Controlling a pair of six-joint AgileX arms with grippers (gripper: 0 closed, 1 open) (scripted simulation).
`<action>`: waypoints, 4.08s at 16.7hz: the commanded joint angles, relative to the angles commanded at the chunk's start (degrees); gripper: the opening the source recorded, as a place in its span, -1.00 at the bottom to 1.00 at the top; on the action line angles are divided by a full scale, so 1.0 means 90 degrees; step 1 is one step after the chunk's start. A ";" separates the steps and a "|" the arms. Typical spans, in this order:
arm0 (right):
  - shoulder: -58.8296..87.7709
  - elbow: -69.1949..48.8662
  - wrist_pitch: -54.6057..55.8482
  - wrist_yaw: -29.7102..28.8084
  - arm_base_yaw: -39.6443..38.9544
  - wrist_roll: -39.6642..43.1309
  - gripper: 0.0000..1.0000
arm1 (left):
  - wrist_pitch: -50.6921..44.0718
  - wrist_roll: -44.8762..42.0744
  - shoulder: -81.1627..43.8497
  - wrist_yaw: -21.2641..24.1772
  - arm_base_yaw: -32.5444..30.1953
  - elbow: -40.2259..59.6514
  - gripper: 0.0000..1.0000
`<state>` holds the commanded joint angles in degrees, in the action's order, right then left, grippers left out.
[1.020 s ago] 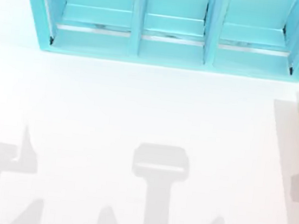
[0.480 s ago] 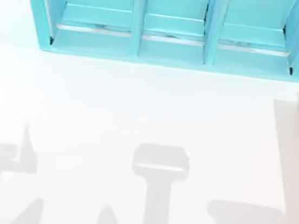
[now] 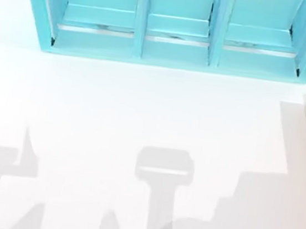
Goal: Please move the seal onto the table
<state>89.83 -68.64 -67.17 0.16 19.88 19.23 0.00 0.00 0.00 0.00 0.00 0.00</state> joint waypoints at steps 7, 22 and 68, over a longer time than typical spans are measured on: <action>0.0210 -0.0210 -0.0171 -0.0003 0.0029 0.0052 1.00 | 0.0000 0.0000 0.0000 0.0000 0.0000 0.0000 1.00; 0.1043 0.1552 0.2406 -0.0004 0.0031 0.0017 1.00 | 0.0000 0.0000 0.0000 0.0000 0.0000 0.0000 1.00; -0.0119 -0.1319 -0.1317 -0.0049 -0.3252 -0.3253 -1.00 | 0.0000 0.0000 0.0000 0.0000 0.0000 0.0000 1.00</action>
<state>88.76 -80.50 -79.02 -0.29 -9.39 -10.04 0.00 0.00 0.00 0.00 0.00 0.00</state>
